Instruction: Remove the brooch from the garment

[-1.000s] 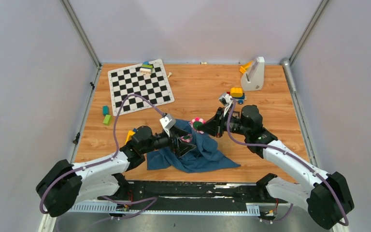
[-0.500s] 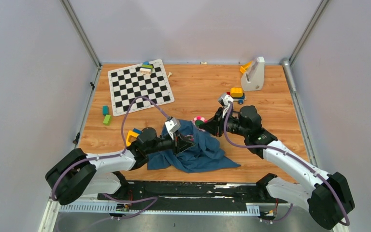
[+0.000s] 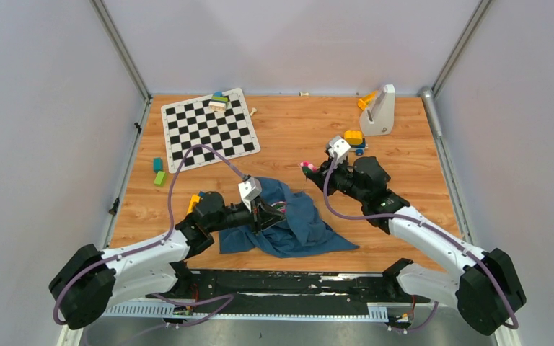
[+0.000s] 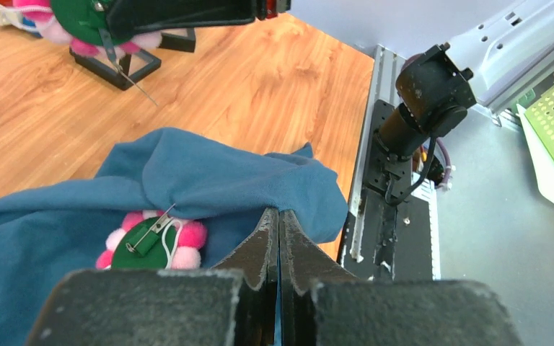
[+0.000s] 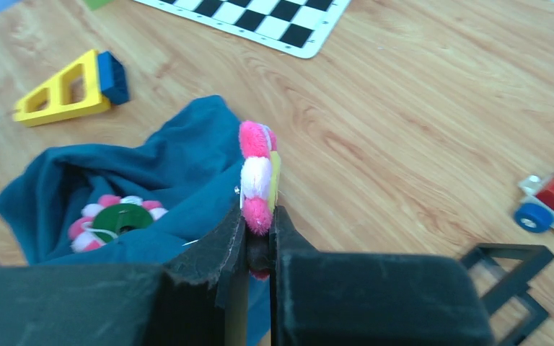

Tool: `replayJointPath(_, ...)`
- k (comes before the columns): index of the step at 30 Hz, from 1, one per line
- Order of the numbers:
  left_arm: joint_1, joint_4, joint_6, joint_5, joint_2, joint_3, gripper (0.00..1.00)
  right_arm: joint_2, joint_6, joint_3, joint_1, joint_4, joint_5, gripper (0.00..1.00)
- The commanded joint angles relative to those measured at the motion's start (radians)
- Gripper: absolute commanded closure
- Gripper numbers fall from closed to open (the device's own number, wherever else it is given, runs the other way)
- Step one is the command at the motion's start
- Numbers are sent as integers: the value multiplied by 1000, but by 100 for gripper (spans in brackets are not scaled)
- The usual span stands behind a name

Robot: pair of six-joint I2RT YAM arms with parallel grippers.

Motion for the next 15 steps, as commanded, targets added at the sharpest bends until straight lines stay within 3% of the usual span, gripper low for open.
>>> replayJointPath(1, -4, -93, 29, 12, -42, 51, 100, 13, -74, 15, 3, 72, 146, 100)
replayJointPath(5, -4, -204, 56, -55, -43, 74, 97, 11, -47, 54, 0, 52, 102, 100)
replayJointPath(6, -4, -248, 66, -72, -44, 90, 91, 10, -31, 68, -4, 42, 85, 100)
replayJointPath(9, -3, -301, 78, -138, -84, 111, 47, 20, 66, 130, -35, -32, 22, 100)
replayJointPath(11, -2, -292, 80, -157, -131, 105, 32, 35, 100, 189, -68, -129, -69, 100)
replayJointPath(15, 1, -283, 95, -239, -219, 88, 19, 29, 138, 262, -131, -234, -268, 100)
